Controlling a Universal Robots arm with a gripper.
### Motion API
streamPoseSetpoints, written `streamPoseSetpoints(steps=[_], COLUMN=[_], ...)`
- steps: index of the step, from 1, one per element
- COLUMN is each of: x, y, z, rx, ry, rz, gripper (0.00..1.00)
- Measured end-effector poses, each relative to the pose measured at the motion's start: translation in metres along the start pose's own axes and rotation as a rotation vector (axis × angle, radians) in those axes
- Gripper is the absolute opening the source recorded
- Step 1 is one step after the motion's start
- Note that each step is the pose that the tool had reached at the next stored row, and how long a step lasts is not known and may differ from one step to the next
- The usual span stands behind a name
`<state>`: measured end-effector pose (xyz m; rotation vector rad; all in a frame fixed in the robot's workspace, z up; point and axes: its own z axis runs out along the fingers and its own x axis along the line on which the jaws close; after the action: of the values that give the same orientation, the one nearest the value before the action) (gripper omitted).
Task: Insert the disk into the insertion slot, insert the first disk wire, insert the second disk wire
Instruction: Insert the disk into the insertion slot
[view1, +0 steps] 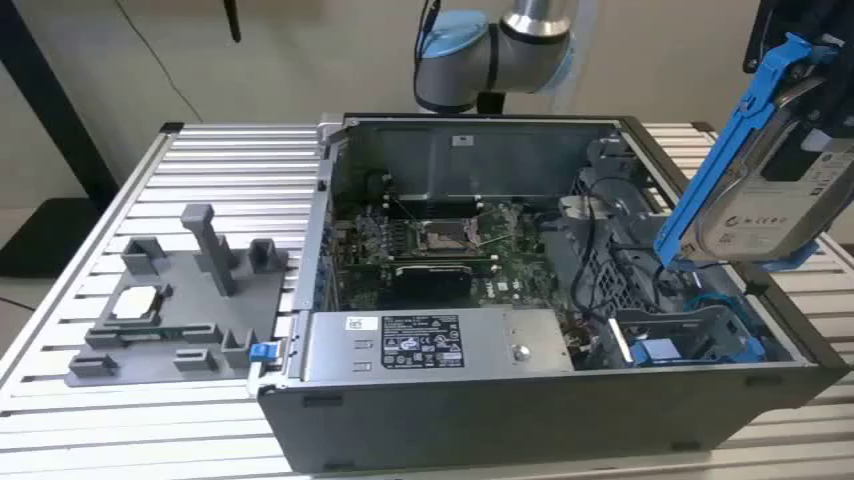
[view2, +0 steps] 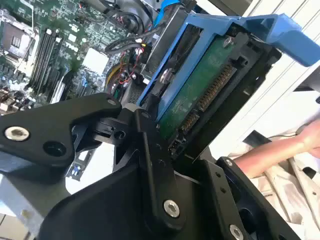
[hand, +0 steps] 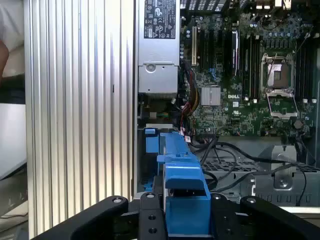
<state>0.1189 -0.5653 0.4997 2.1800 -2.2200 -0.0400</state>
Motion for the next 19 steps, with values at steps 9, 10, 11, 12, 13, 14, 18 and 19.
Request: streamPoseSetpoints(steps=[9,10,11,12,13,14,18,19], x=[0.0,0.0,0.0,0.0,0.0001,0.0004,0.0065,0.0085], y=[0.0,0.0,0.0,0.0,0.0,0.0,-0.0002,-0.0003], z=[0.0,0.0,0.0,0.0,0.0,0.0003,0.0035,0.0047], rx=[0.0,0.0,0.0,0.0,0.0,0.0,0.0,0.0], ry=[-0.0001,0.0,0.0,-0.0001,0.0001,0.0002,0.0001,0.0001], rz=[0.0,0.0,0.0,0.0,0.0,0.0,0.0,0.0], gripper=[0.0,0.0,0.0,0.0,0.0,0.0,0.0,0.0])
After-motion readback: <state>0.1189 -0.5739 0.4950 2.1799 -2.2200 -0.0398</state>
